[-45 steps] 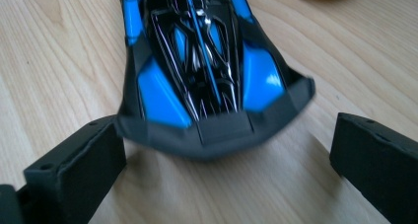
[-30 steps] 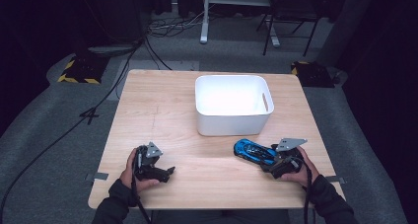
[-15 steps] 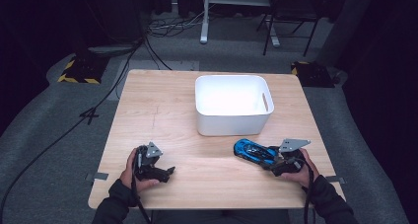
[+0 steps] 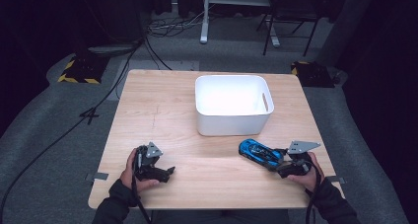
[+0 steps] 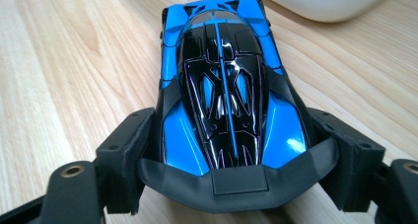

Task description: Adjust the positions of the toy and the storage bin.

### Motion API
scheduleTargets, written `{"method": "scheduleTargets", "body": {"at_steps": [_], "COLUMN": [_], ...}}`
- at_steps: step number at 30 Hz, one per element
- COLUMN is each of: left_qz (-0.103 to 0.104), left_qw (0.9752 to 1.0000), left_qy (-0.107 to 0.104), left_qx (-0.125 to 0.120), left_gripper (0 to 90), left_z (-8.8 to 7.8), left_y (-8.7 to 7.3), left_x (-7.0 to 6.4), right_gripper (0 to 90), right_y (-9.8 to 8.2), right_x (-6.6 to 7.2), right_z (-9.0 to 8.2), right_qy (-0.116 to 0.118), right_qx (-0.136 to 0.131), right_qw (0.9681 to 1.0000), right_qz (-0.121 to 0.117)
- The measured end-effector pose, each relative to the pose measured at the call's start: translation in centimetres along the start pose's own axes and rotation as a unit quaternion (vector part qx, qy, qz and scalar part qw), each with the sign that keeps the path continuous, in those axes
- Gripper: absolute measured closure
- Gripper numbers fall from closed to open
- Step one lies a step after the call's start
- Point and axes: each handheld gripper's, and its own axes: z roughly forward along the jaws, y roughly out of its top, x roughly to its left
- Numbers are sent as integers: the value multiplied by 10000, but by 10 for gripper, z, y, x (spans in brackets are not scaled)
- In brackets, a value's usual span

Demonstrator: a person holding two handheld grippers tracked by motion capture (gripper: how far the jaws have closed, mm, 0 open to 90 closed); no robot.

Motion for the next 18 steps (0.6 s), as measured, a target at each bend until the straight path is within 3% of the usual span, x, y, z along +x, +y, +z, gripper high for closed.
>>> {"method": "scheduleTargets", "body": {"at_steps": [4, 5, 9, 12, 14, 17, 18], "left_qz": [-32, 7, -5, 67, 87, 98, 99], "left_qw": [10000, 10000, 10000, 10000, 10000, 9999, 9999], "left_qy": [-43, 37, -9, 55, -28, 40, 12], "left_qx": [13, -6, -3, -40, -7, -88, -90], "left_gripper": [6, 6, 6, 19, 51, 214, 180], "left_z": [0, 0, 0, 0, 0, 1, 2], "left_y": [0, 0, 0, 1, 3, 9, 11], "left_x": [-1, -1, -1, 0, 1, 5, 6], "right_gripper": [245, 244, 245, 247, 247, 247, 247], "right_y": [-7, -8, -13, -16, -18, -24, -26], "right_x": [-7, -9, -20, -28, -33, -42, -44], "right_z": [-12, -15, -25, -33, -37, -42, -42], "right_qy": [-307, -405, -775, -1105, -1307, -1544, -1580], "right_qx": [-49, -75, -179, -267, -345, -373, -381], "right_qw": [9995, 9990, 9958, 9912, 9874, 9815, 9803], "right_qz": [113, 165, 443, 676, 828, 1067, 1125]}}
